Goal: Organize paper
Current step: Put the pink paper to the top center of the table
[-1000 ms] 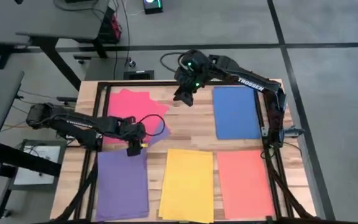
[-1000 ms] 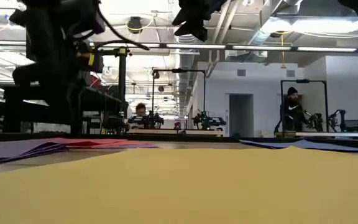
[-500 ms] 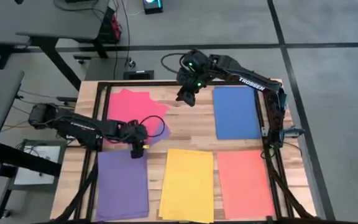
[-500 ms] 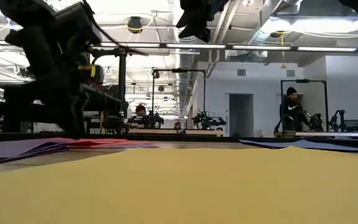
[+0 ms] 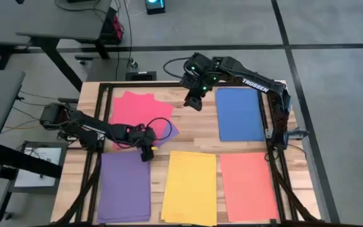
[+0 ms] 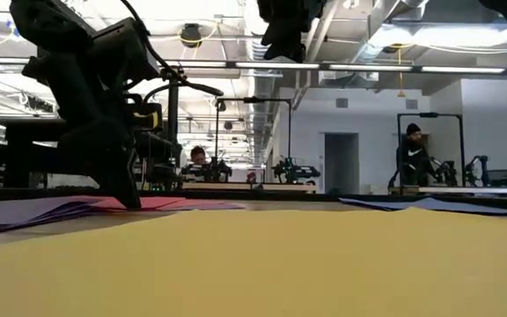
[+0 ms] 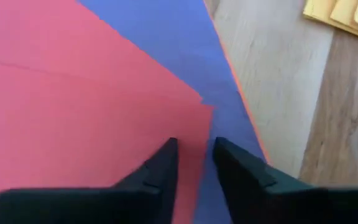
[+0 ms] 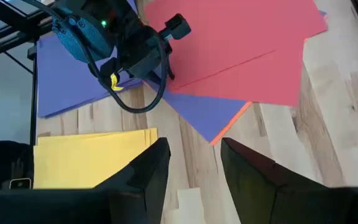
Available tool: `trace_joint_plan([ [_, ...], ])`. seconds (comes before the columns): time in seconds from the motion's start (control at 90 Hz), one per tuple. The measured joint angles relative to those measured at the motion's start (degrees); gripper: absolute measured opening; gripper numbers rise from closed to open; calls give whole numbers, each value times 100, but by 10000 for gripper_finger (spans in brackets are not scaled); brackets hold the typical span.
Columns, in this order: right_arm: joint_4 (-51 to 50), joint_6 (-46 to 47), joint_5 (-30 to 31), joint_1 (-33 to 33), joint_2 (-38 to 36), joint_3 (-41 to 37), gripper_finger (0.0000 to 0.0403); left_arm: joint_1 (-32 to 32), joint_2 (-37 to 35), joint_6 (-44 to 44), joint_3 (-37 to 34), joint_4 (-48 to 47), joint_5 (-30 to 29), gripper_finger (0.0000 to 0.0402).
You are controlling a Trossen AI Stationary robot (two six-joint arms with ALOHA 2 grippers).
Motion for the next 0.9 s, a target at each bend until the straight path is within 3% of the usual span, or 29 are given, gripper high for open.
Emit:
trace_joint_plan([
  [0.089,15,-2,0,0,1,0,138,2,-127,-55,43,-191,-11,11],
  [0.3,-5,-2,2,-60,-77,0,138,11,-602,-79,638,-1189,-32,1],
  [0.667,21,-109,11,-389,-1058,0,138,63,-900,311,2212,-2188,-137,0],
  [0.9,-103,158,8,-627,-1153,7,138,362,-921,-649,2967,-3629,58,1],
])
